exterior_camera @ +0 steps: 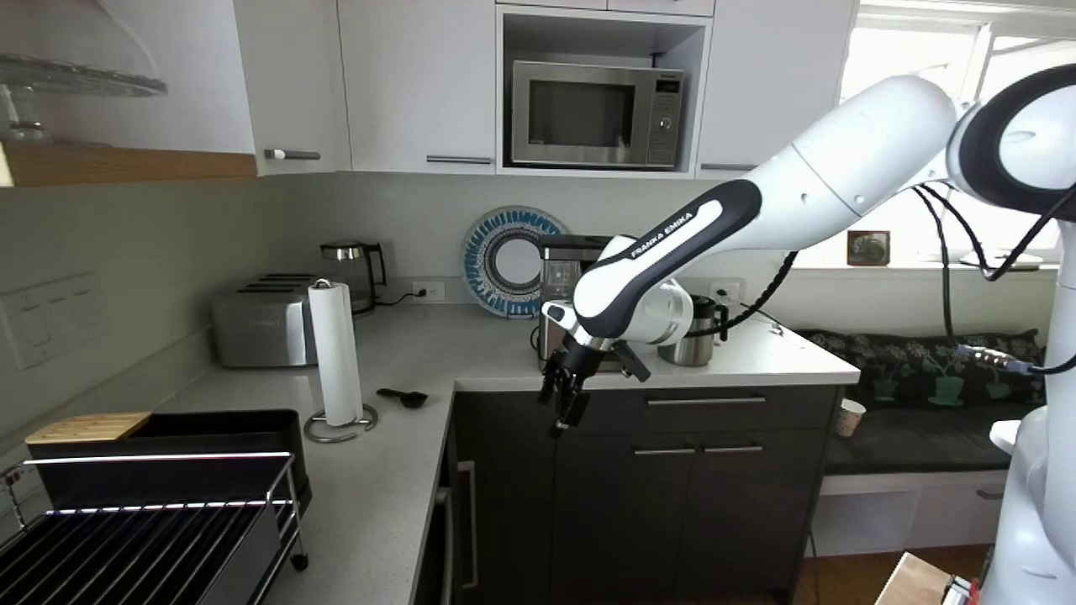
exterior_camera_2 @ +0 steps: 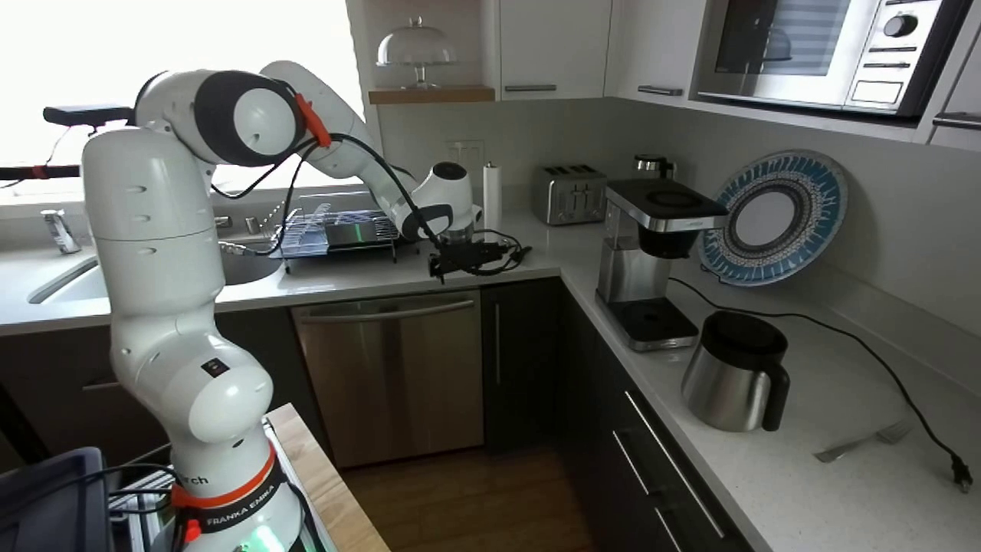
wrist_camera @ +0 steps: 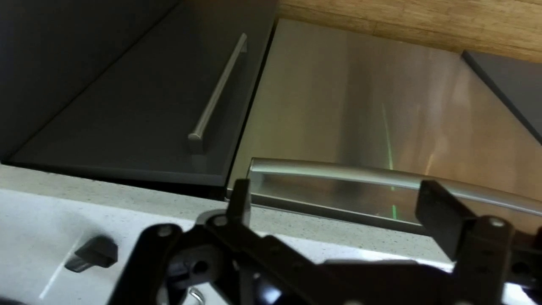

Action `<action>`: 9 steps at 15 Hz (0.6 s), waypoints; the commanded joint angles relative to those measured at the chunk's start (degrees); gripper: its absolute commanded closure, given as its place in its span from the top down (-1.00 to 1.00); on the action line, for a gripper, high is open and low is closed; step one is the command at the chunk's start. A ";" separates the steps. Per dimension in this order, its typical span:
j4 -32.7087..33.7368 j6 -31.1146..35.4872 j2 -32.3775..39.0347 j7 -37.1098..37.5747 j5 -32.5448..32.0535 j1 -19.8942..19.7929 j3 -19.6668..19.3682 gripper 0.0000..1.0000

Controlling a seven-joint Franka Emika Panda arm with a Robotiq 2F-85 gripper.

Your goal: Open the corner cabinet door

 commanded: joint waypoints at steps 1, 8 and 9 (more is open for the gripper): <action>7.95 -0.66 9.74 -7.62 3.17 -6.78 6.99 1.00; 19.76 -1.10 23.22 -15.96 1.82 -18.53 15.64 1.00; 21.91 -1.38 25.38 -16.39 1.09 -19.24 16.31 1.00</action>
